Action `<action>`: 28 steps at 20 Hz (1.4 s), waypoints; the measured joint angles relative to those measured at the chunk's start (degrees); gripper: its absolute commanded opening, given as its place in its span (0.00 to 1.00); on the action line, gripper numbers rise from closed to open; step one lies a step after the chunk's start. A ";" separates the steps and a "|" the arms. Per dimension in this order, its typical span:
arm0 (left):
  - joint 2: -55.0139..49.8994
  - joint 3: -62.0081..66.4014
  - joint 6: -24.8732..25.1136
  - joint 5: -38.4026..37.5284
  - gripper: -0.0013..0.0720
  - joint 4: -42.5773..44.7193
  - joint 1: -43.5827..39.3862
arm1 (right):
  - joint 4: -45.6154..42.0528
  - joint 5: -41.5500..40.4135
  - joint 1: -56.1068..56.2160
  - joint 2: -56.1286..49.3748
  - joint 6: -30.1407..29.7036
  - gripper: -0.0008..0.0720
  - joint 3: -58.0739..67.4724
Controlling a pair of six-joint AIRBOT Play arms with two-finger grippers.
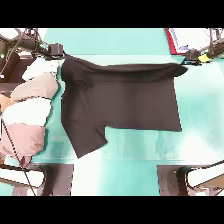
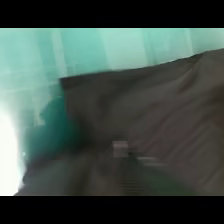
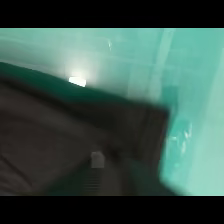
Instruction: Fold the shirts.
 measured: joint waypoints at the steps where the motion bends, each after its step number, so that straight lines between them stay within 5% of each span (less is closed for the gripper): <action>1: -0.33 -0.07 -0.31 -0.31 0.75 0.24 0.37 | 0.96 0.50 -0.22 -1.07 0.00 0.56 1.07; 9: 8.55 -13.88 -2.10 -8.74 0.75 1.90 7.72 | 10.05 3.28 -8.37 10.25 -2.49 0.56 -17.14; 16: 20.15 -45.86 -2.25 -3.26 0.75 2.97 8.98 | 14.93 0.11 -12.26 24.92 -4.98 0.56 -39.74; 22: 22.23 -59.30 -2.23 2.51 0.75 1.42 6.51 | 16.04 -1.07 -12.61 29.55 -5.57 0.56 -46.29; 23: 22.34 -60.28 -2.23 3.10 0.67 1.14 5.55 | 16.04 -1.16 -12.61 29.79 -5.60 0.56 -46.66; 24: 22.51 -60.89 -2.23 3.78 0.40 0.76 4.68 | 16.04 -1.22 -12.63 29.97 -5.62 0.56 -46.88; 26: 22.47 -61.40 -2.19 4.68 0.12 0.76 3.23 | 15.91 -1.05 -13.14 30.18 -5.64 0.56 -47.32; 28: 22.56 -60.30 -2.21 5.07 0.05 0.61 2.60 | 15.02 -0.02 -14.71 30.32 -5.66 0.56 -48.41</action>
